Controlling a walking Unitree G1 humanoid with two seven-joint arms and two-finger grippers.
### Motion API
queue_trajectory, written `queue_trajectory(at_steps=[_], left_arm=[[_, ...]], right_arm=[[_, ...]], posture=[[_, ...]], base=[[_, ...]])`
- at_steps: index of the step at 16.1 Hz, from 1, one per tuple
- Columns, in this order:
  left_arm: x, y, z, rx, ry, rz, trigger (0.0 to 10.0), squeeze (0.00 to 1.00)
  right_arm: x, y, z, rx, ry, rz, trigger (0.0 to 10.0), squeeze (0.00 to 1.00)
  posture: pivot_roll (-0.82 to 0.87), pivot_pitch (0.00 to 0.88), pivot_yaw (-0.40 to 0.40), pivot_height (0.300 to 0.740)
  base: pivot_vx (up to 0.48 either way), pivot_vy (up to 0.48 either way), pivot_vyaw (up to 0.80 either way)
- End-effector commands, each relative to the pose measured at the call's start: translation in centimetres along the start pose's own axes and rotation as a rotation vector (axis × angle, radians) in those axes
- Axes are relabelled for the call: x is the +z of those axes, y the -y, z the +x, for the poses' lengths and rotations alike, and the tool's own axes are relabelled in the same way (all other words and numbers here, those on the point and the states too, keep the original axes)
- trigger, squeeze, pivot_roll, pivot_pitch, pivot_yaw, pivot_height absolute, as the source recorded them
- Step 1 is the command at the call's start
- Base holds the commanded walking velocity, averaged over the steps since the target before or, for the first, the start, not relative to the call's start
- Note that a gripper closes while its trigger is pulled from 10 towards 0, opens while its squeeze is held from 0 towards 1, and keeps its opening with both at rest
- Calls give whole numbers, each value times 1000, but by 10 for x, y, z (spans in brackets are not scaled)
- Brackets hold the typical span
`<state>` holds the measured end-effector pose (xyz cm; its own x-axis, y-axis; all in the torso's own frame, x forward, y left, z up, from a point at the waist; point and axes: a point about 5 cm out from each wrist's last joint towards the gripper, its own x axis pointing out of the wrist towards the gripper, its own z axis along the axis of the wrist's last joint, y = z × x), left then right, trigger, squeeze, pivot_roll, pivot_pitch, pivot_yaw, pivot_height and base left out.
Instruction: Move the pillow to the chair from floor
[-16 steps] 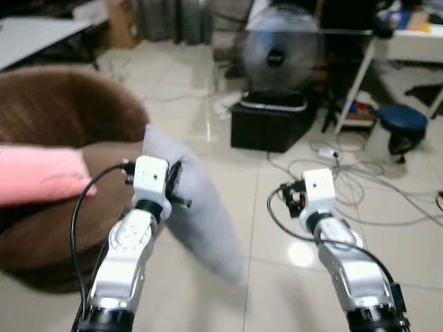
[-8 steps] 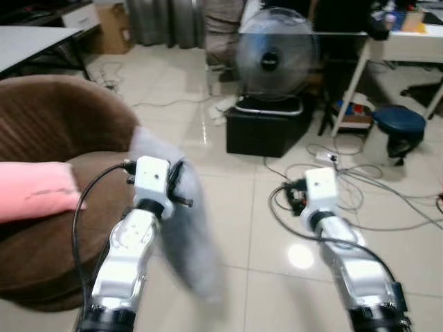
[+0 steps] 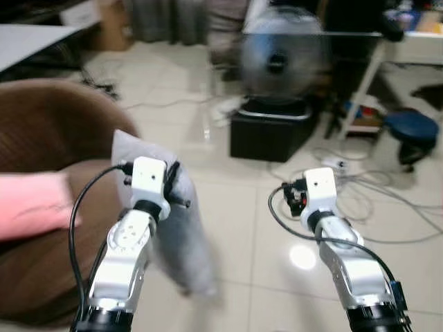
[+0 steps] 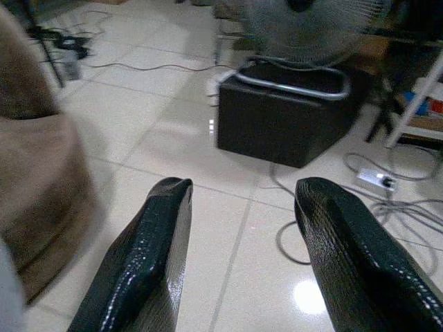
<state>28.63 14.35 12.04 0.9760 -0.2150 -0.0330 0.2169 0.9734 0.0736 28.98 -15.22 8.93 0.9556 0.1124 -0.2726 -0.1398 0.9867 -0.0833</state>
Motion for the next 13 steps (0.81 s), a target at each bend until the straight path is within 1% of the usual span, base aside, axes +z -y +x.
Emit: queue_trajectory(at_steps=[1,9,12,13], left_arm=[[17,7,4,-30,74,12,10000,0],[17,7,4,-35,75,13,10000,0],[17,7,5,-34,75,14,10000,0],[17,6,5,-34,76,15,10000,0]], right_arm=[[-2,2,0,-13,-9,-5,10000,0],[-3,3,0,-11,-15,-34,10000,0],[-2,-1,1,23,-12,-66,10000,0],[-2,-3,1,27,-10,-66,10000,0]], posture=[[-35,0,47,740],[-37,0,50,740],[-35,0,51,740],[-34,0,51,740]], base=[[480,0,0],[480,0,0],[480,0,0],[480,0,587]])
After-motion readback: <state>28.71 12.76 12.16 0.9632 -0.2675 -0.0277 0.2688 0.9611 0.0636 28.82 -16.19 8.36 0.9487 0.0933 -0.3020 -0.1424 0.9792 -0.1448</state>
